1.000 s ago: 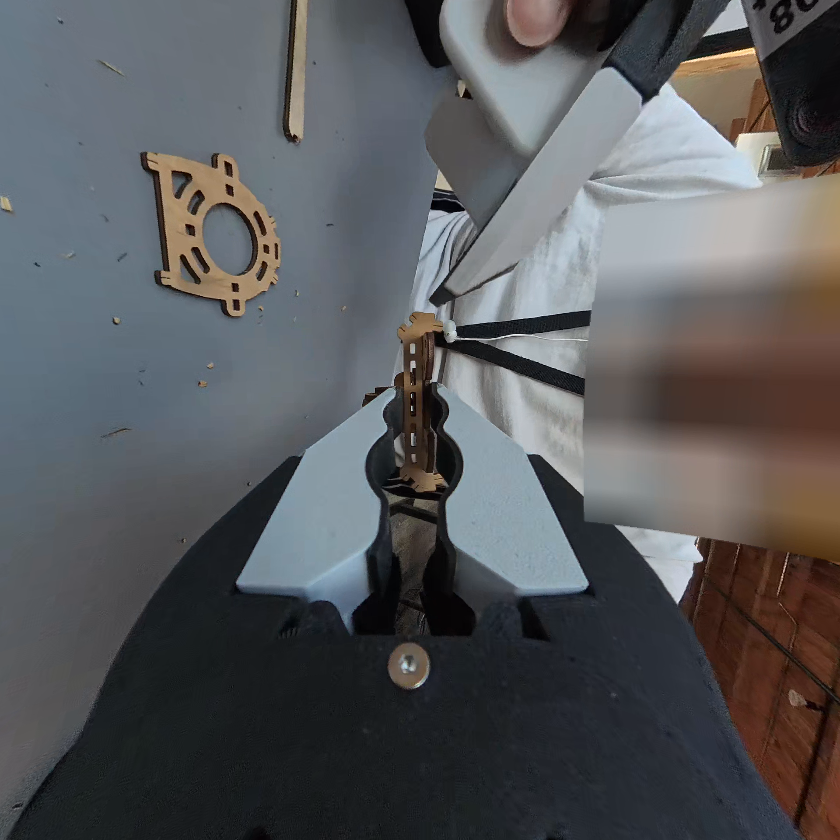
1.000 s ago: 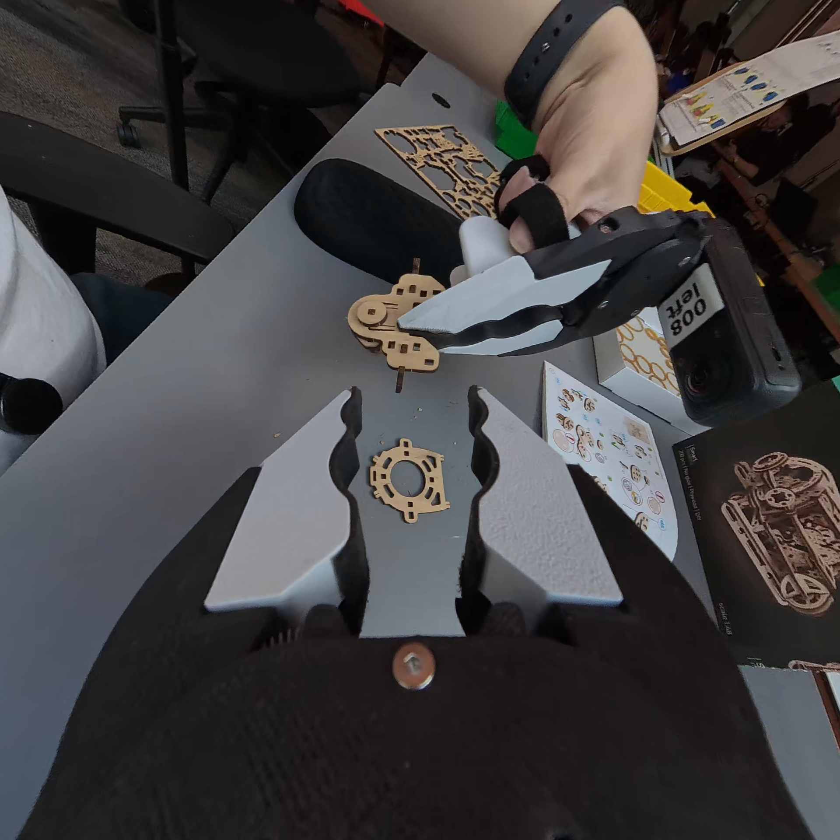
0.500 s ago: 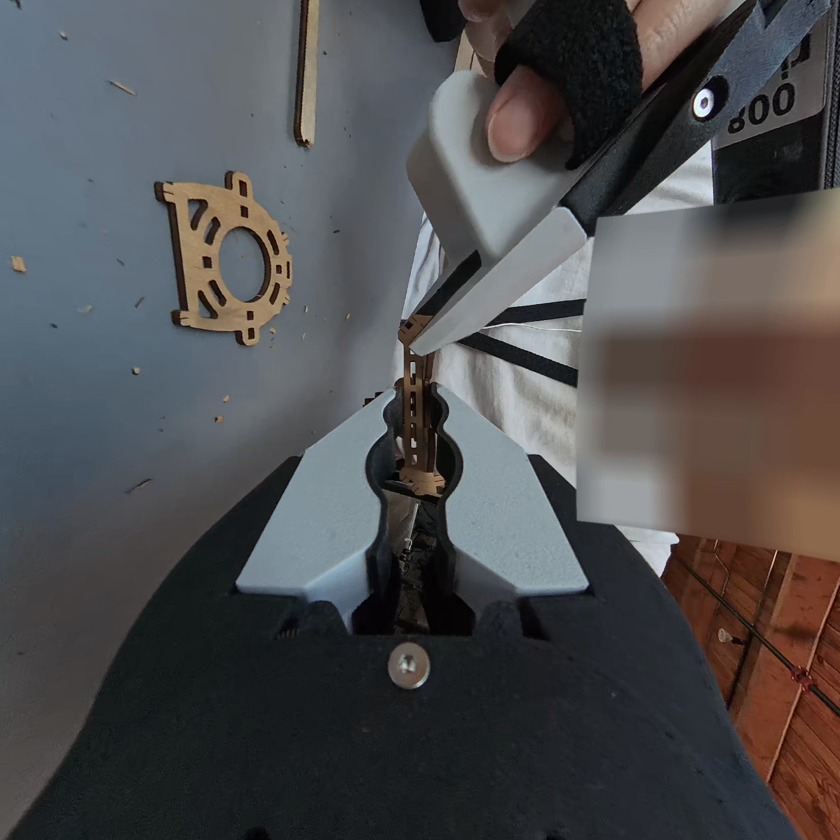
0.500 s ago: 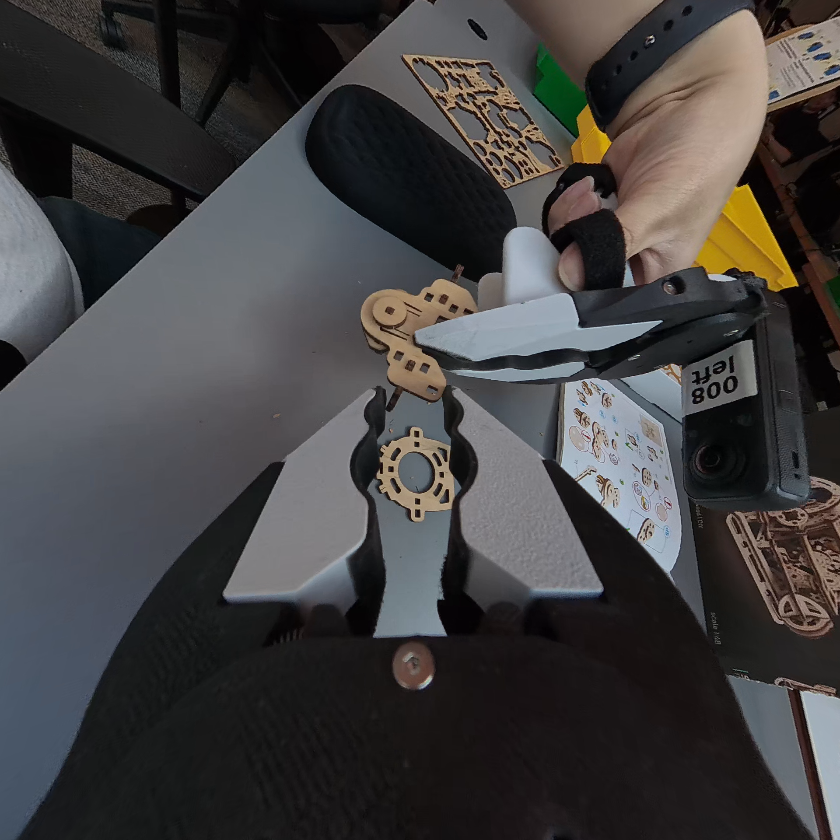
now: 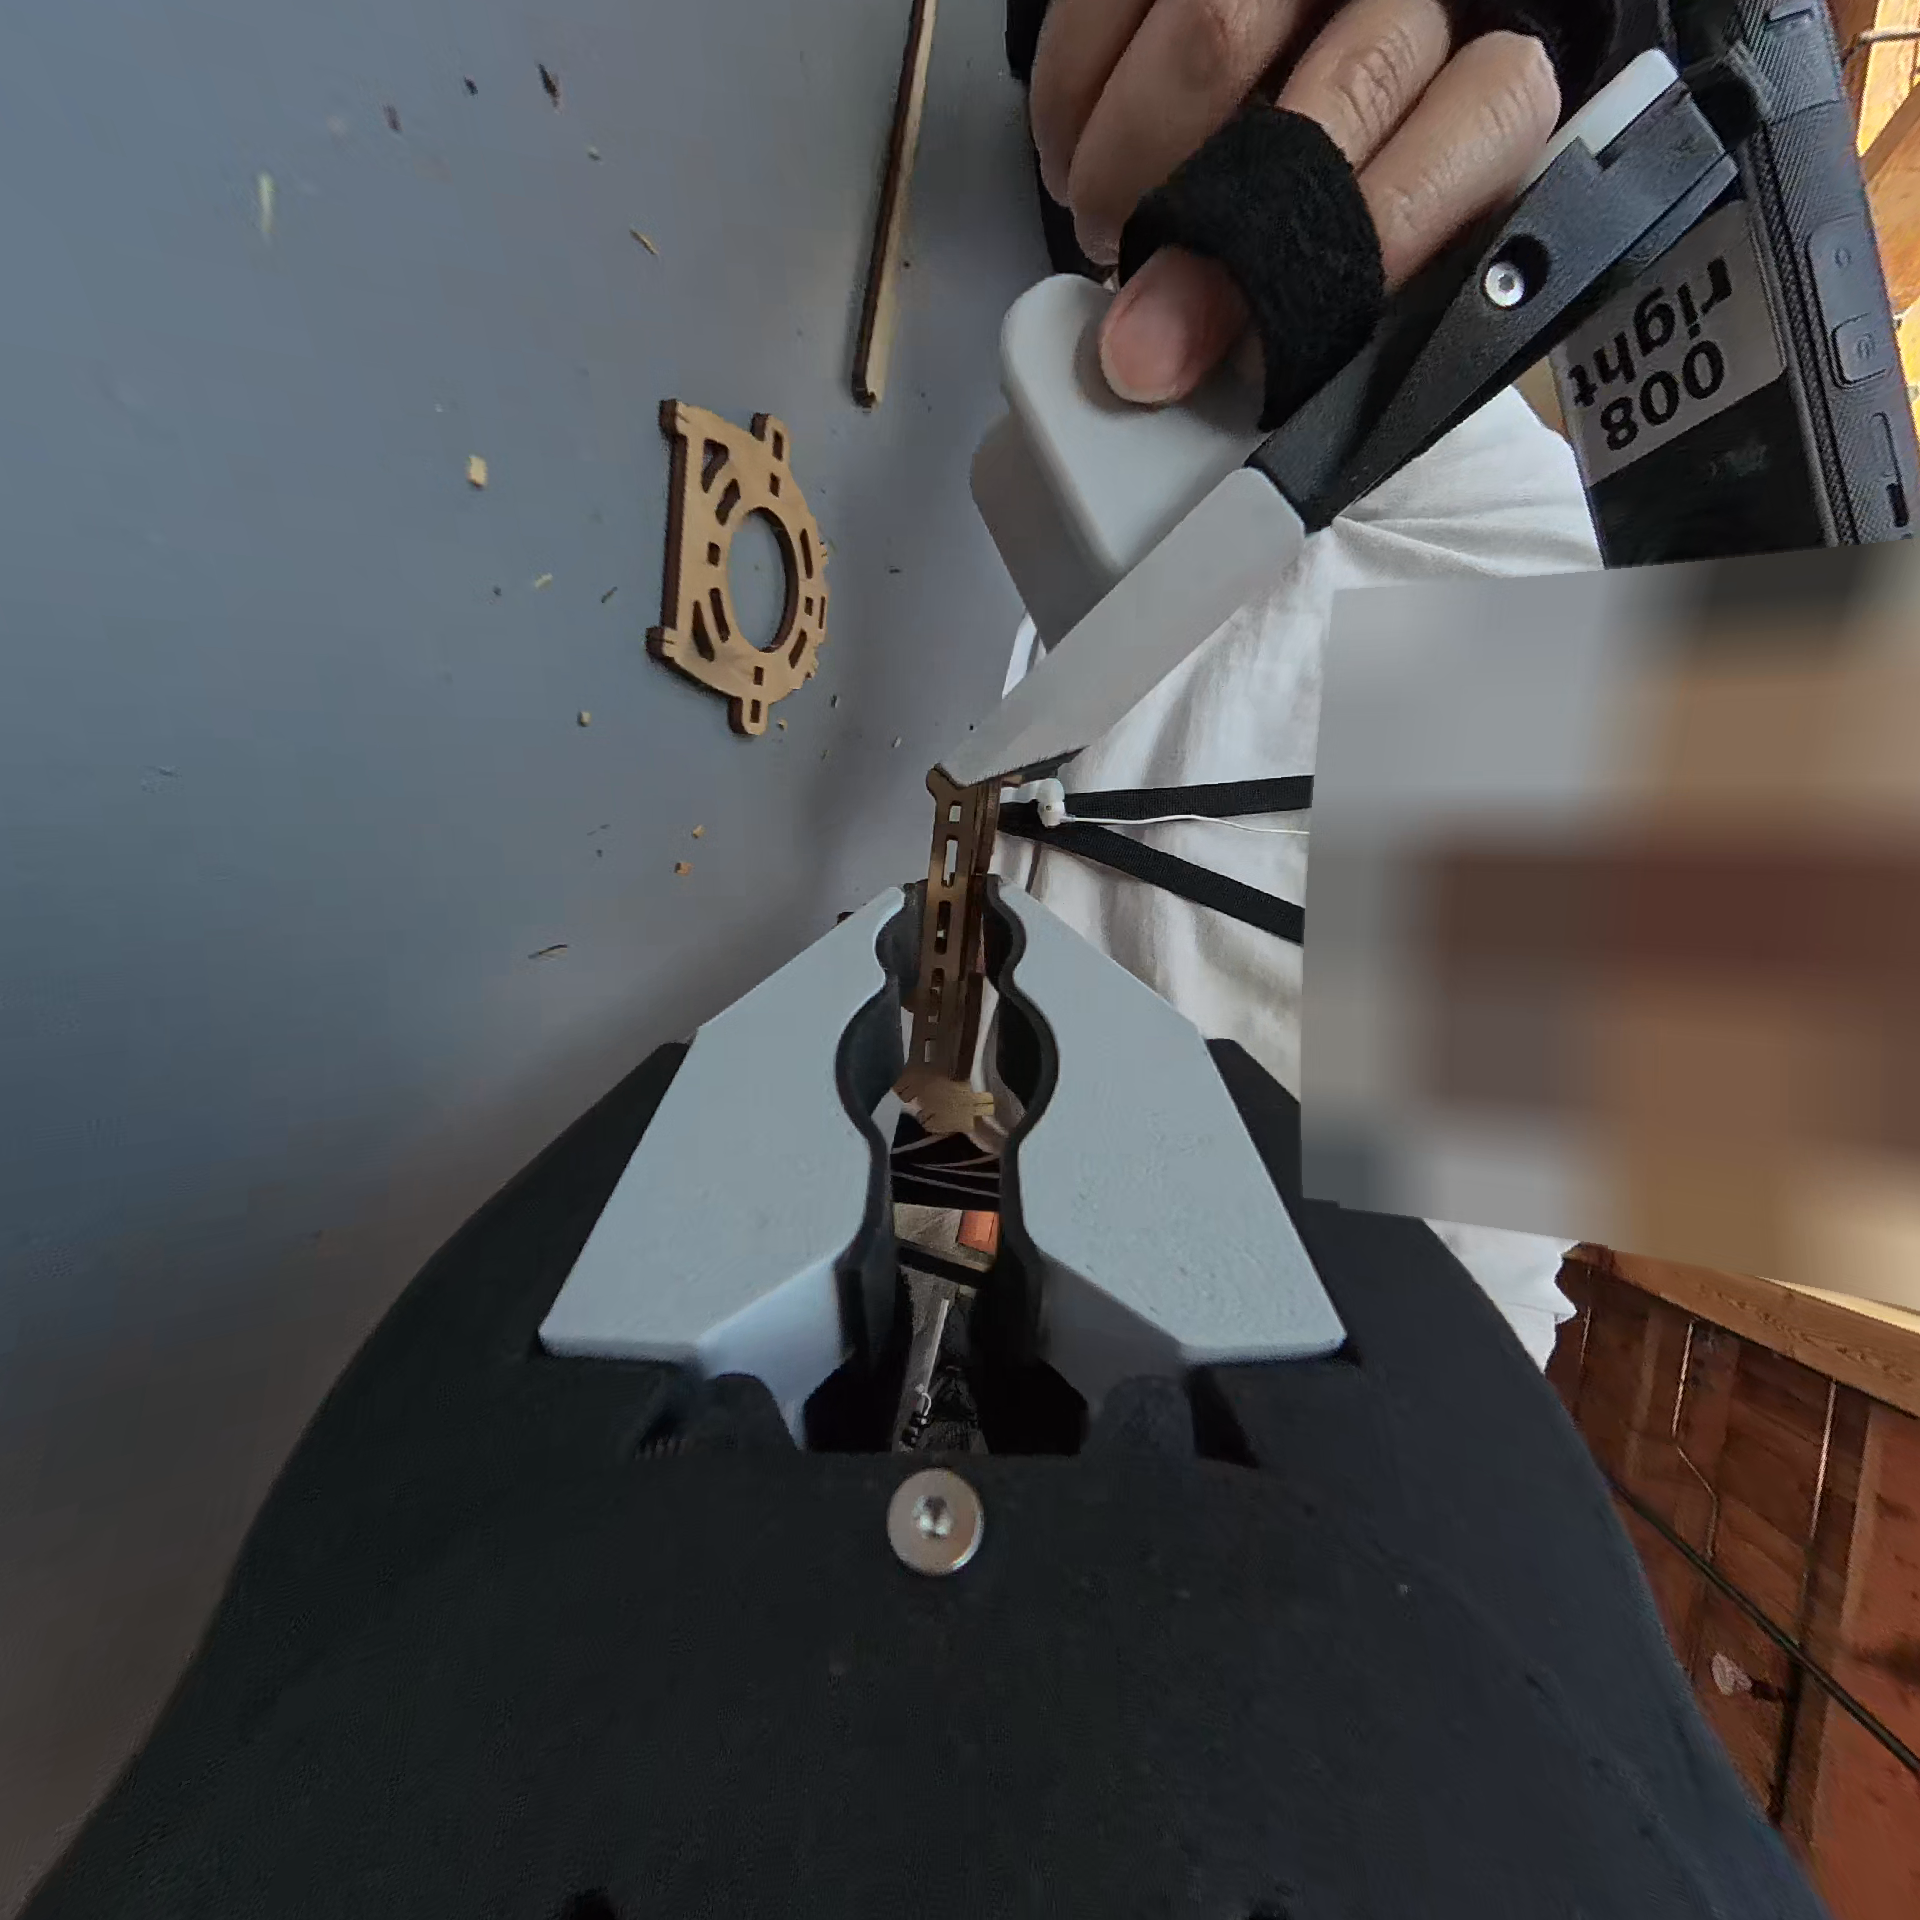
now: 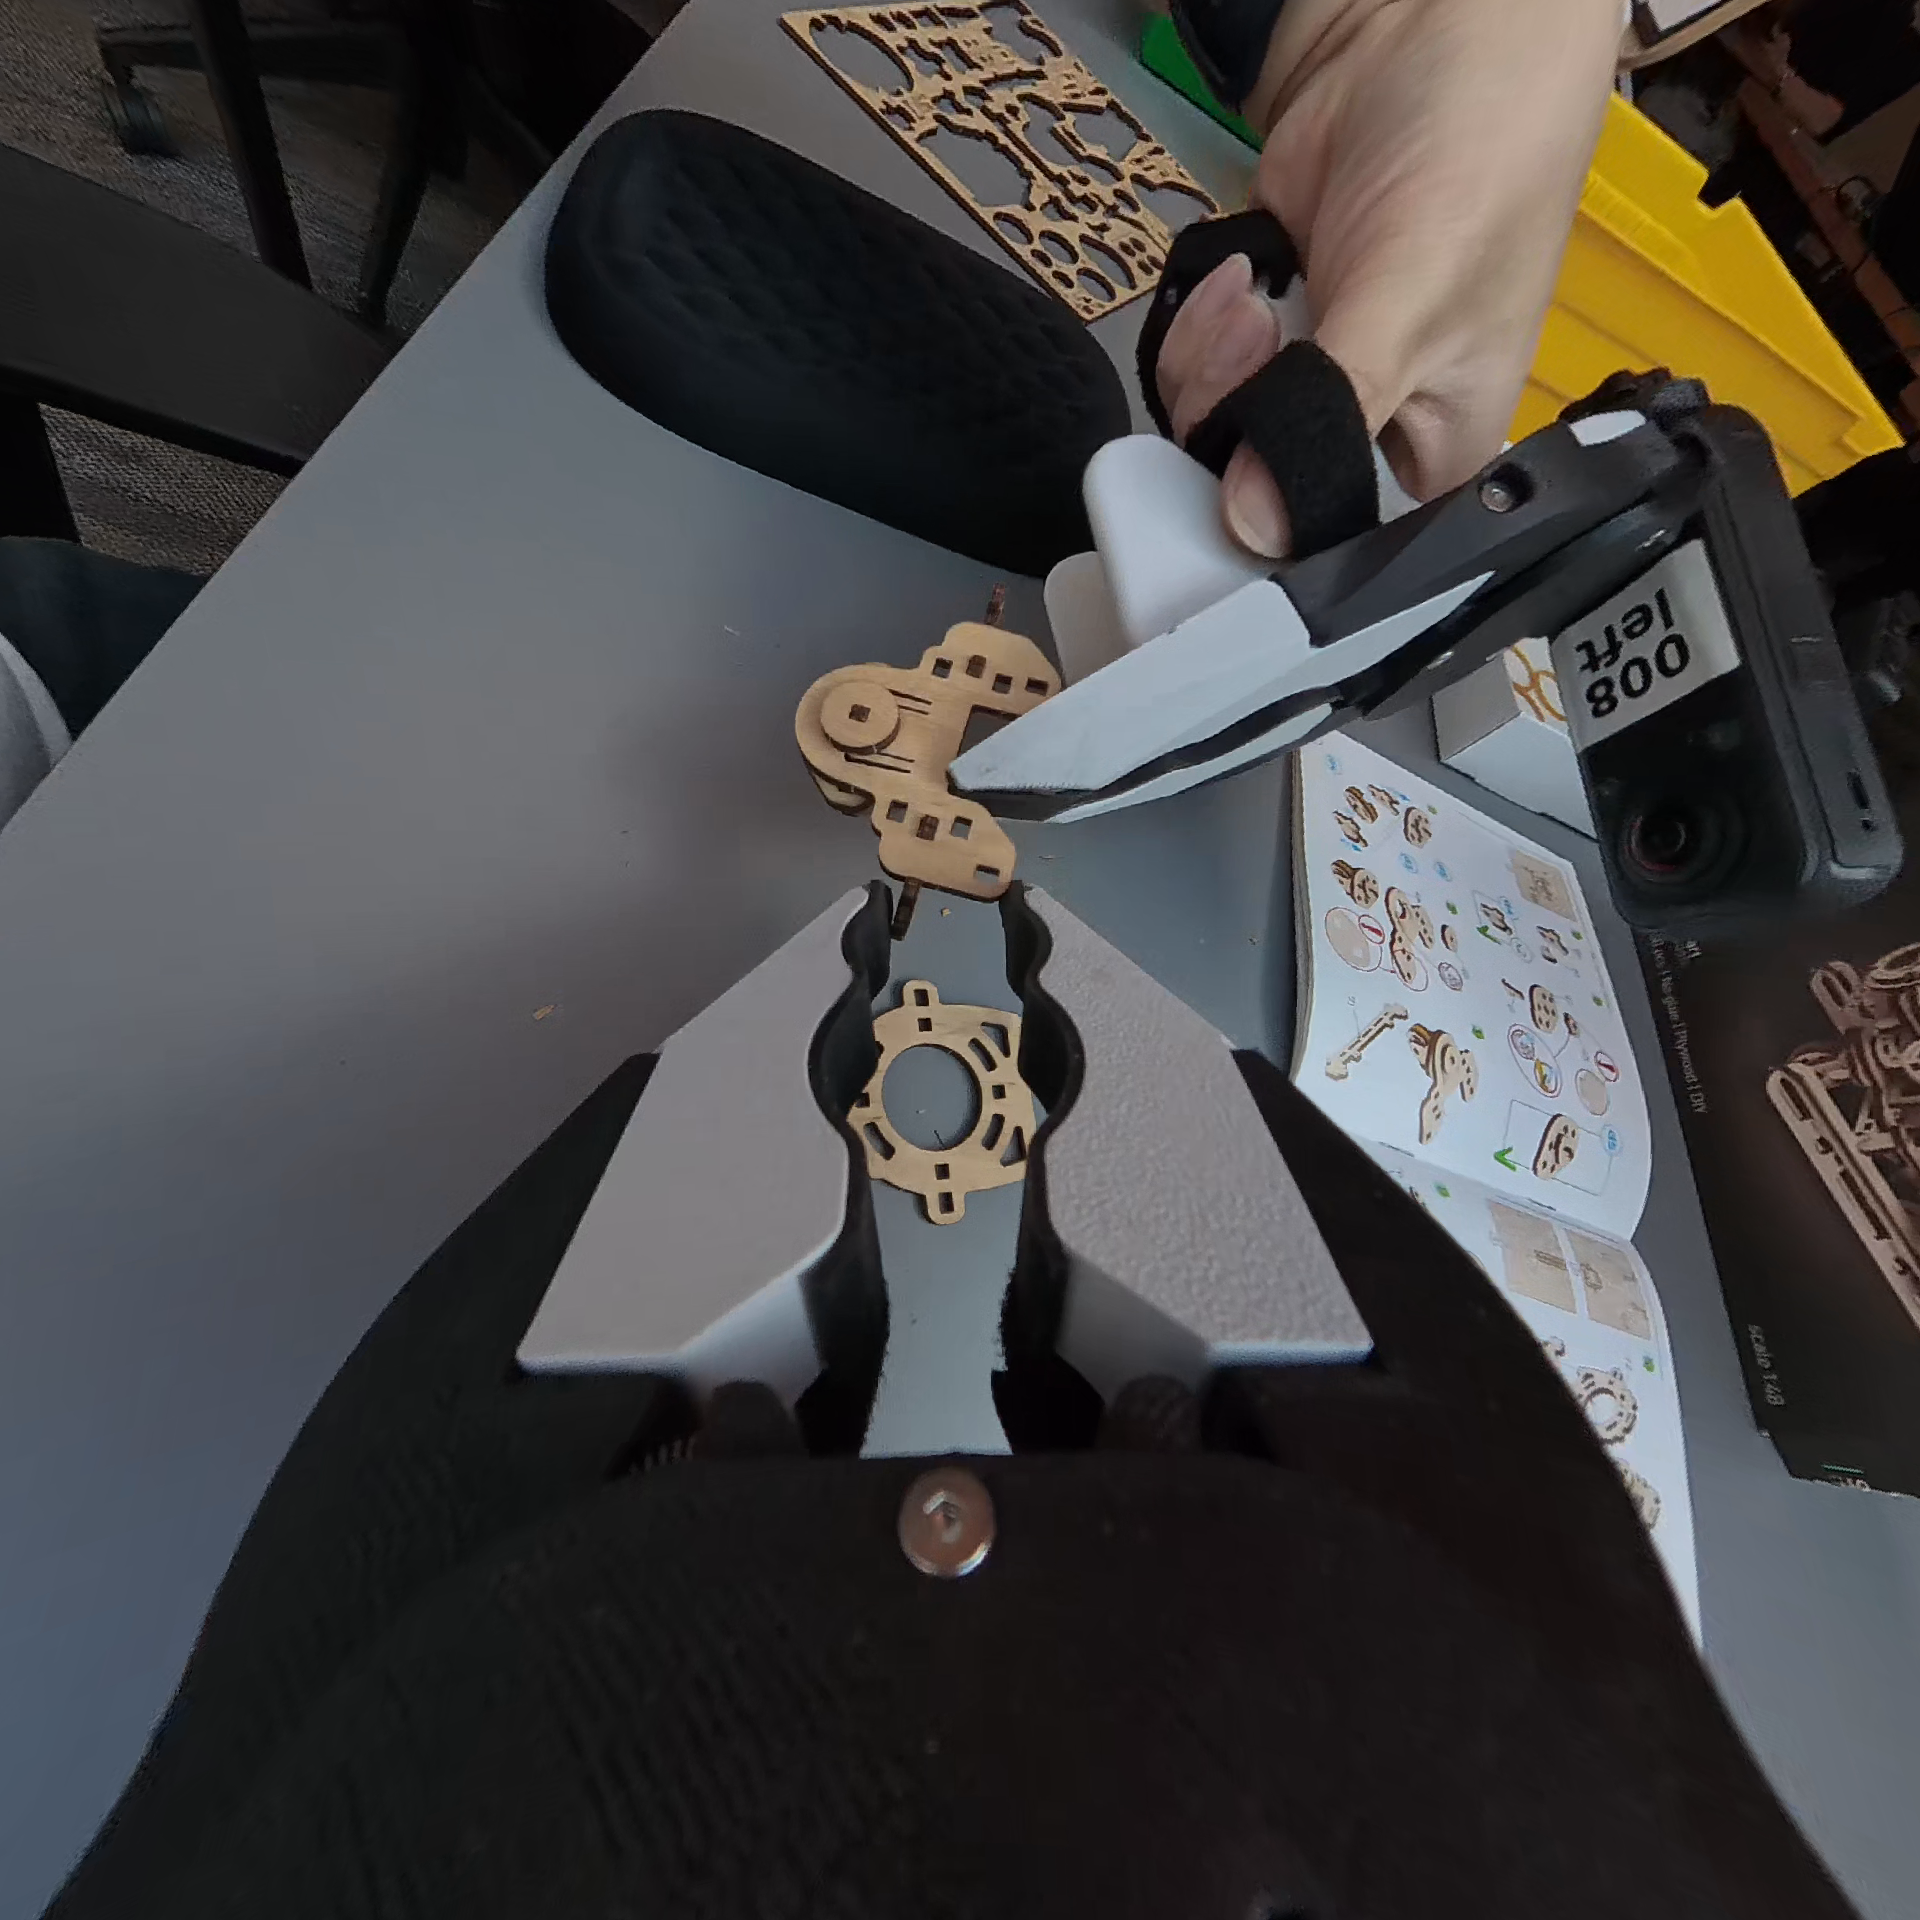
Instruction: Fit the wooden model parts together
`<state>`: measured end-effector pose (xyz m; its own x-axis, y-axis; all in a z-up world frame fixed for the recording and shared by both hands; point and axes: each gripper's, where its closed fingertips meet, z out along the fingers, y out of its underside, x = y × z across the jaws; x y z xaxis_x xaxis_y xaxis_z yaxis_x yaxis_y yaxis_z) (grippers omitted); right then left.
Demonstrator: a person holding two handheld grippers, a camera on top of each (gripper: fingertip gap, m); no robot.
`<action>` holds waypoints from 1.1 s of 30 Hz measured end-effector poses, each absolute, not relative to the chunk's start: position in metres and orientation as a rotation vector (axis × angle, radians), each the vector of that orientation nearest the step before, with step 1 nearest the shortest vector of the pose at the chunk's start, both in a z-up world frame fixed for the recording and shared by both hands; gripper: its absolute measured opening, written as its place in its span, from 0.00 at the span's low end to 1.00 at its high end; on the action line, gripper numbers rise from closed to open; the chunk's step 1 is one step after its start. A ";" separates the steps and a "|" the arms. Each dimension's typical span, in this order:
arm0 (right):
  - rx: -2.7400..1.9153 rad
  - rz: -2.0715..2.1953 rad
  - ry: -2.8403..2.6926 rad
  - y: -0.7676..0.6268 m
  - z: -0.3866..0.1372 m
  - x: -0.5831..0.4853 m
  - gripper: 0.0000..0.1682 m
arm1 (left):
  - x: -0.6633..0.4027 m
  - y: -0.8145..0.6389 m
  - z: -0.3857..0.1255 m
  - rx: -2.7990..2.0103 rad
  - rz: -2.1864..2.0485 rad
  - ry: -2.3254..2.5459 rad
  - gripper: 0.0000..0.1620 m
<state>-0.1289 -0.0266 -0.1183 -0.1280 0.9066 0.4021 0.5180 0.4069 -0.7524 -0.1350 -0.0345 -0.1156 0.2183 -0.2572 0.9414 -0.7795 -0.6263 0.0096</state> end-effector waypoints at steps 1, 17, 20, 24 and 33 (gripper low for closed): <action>-1.268 0.570 -1.779 -0.024 -0.121 -0.131 0.13 | -0.138 -0.032 -0.119 2.028 1.407 -0.935 0.05; -1.605 0.668 -1.762 -0.019 -0.153 -0.137 0.02 | -0.160 0.033 -0.126 2.441 1.542 -0.976 0.10; -1.707 0.761 -1.698 -0.022 -0.152 -0.141 0.03 | -0.174 0.039 -0.114 2.591 1.606 -0.998 0.10; -1.743 0.790 -1.685 -0.023 -0.150 -0.139 0.10 | -0.198 0.039 -0.104 2.877 1.589 -1.031 0.11; -1.647 0.700 -1.779 -0.002 -0.143 -0.085 0.16 | -0.217 -0.019 -0.099 3.372 1.512 -0.758 0.16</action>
<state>-0.0850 -0.0024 -0.1434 -0.0420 0.9959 0.0803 0.6743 0.0876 -0.7332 -0.2169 -0.0192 -0.0989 0.6367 -0.5609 0.5292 -0.0884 -0.7348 -0.6725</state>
